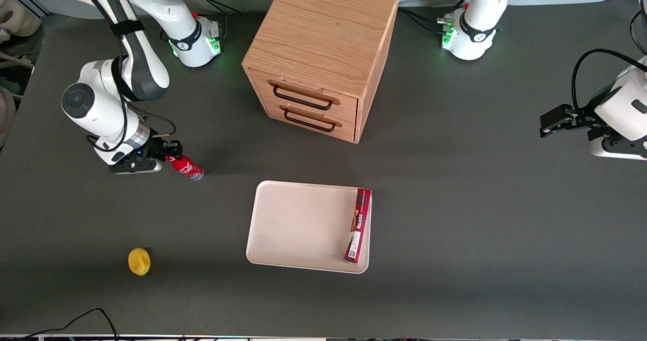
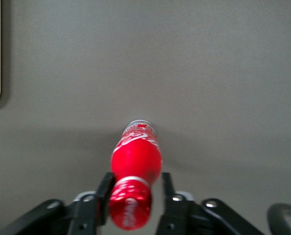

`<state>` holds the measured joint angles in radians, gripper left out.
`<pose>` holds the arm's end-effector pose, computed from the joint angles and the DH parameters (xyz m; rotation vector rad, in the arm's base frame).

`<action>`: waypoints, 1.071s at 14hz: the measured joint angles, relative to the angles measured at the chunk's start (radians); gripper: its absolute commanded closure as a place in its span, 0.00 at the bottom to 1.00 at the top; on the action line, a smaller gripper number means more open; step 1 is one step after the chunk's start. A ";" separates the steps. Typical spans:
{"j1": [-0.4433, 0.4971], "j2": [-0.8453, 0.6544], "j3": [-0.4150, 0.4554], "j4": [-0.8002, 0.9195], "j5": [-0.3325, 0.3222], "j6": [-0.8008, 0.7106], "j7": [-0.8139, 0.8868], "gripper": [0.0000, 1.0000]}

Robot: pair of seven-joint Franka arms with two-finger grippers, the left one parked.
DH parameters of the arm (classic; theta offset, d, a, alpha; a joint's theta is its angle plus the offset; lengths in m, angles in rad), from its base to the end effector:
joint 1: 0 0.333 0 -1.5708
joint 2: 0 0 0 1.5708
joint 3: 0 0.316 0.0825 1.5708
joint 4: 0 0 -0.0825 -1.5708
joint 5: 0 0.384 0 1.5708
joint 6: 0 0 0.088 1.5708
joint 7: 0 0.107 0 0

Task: Place coke bottle on tray
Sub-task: 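Close the right gripper on the bottle's cap end and lift it, then carry the held bottle with the right gripper over the white tray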

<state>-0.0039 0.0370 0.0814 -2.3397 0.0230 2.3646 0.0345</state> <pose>0.5047 0.0395 0.3178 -3.1229 -0.0413 0.0204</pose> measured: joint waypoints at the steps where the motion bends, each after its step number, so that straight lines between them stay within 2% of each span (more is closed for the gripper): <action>1: 0.000 -0.003 0.001 -0.002 0.000 0.000 0.000 1.00; 9: -0.001 -0.038 0.007 0.016 0.000 -0.036 0.001 1.00; 11: -0.008 -0.068 0.006 0.087 0.000 -0.164 0.001 1.00; 15: -0.020 -0.100 0.003 0.374 0.000 -0.557 0.001 1.00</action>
<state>-0.0235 -0.0634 0.0843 -1.9656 0.0230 1.8080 0.0351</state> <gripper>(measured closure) 0.678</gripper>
